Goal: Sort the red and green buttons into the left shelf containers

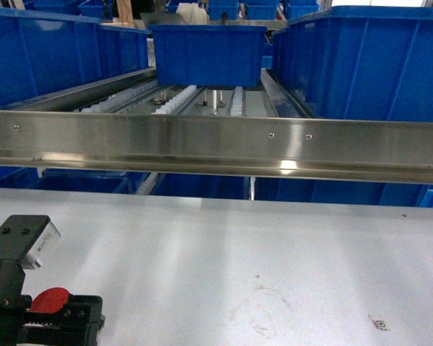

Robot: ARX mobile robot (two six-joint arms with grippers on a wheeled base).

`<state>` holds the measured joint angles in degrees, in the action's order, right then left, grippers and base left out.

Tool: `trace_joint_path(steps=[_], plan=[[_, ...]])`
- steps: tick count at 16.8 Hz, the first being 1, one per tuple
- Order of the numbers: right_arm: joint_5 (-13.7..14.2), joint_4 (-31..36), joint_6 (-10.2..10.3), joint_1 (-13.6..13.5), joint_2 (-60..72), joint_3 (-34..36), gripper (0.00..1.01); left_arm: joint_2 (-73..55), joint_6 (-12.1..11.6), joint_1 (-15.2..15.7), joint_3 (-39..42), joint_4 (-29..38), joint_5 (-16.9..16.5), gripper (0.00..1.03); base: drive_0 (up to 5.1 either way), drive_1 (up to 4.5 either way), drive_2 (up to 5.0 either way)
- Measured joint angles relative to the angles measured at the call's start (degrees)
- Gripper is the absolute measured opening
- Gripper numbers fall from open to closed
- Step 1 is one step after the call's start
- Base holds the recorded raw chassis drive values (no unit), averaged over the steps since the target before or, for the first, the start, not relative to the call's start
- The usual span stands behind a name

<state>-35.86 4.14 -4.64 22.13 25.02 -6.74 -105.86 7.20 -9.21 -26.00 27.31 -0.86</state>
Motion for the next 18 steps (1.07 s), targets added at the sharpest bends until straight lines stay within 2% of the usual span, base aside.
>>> trace_joint_path(steps=[5,9,10,16,17,18], plan=[[0.0,0.0,-0.1,0.0,0.0,0.0,0.29,-3.5,-1.2,-0.9,-2.1,3.6,-0.2,0.98,0.0,0.0,0.0],[0.0,0.0,-0.1,0.0,0.0,0.0,0.29,-5.1,-1.6,-1.5,-0.5,8.0,1.4,0.98,0.0,0.0,0.0],[0.0,0.0,-0.1,0.0,0.0,0.0,0.29,-5.5,-1.6,-1.5,-0.2,7.8,1.6,0.95,0.0,0.0,0.0],[0.0,0.0,-0.1,0.0,0.0,0.0,0.29,-6.6,-1.4,-1.5,0.5,8.6,1.7,0.34,0.0,0.0,0.0],[0.0,0.0,-0.1,0.0,0.0,0.0,0.29,-6.6,-1.2,-1.6,0.5,8.7,1.6,0.27,0.0,0.0,0.0],[0.0,0.0,-0.1,0.0,0.0,0.0,0.29,-6.6,-1.2,-1.7,0.4,8.7,1.5,0.25,0.0,0.0,0.0]])
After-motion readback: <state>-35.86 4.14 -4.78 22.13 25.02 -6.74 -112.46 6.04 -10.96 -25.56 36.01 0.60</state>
